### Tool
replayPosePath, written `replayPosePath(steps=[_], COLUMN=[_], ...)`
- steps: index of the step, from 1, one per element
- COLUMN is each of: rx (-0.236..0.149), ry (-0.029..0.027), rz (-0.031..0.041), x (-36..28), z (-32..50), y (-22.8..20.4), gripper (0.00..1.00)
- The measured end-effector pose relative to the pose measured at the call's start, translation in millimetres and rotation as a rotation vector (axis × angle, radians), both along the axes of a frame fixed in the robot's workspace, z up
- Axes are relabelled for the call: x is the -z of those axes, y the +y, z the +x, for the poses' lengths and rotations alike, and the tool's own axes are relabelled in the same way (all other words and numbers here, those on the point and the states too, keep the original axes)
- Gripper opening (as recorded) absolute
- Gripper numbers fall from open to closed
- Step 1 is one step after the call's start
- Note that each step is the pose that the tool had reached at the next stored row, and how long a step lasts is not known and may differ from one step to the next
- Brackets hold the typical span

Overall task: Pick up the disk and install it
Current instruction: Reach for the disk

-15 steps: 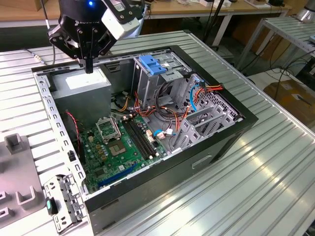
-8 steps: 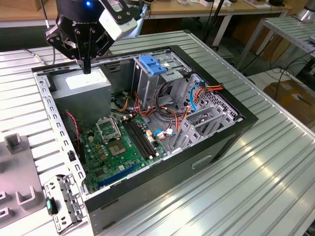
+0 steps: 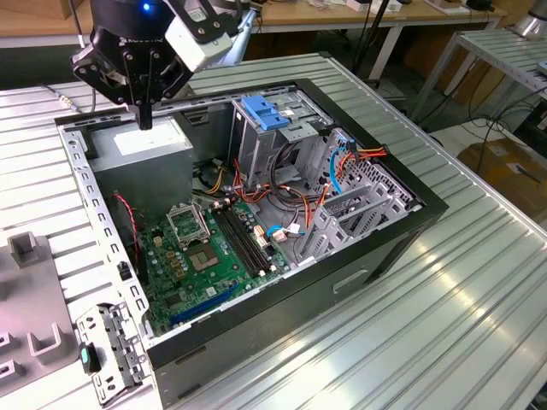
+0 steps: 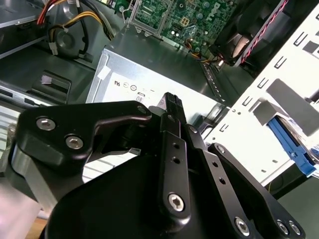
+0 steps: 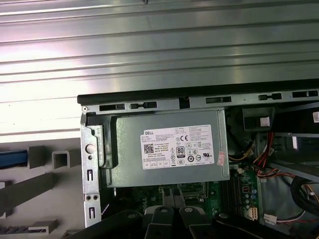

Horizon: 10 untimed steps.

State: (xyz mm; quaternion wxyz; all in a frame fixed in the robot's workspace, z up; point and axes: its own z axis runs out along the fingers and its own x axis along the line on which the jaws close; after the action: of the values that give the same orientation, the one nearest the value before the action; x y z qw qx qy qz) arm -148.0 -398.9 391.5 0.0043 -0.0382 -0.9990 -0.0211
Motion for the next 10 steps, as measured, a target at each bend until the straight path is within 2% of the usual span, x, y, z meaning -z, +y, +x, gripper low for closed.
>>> replayPosePath(steps=[10], rx=[0.000], ry=[0.0095], rz=[0.0000], x=[0.5], z=[-6.3], y=[0.0], gripper=[0.11])
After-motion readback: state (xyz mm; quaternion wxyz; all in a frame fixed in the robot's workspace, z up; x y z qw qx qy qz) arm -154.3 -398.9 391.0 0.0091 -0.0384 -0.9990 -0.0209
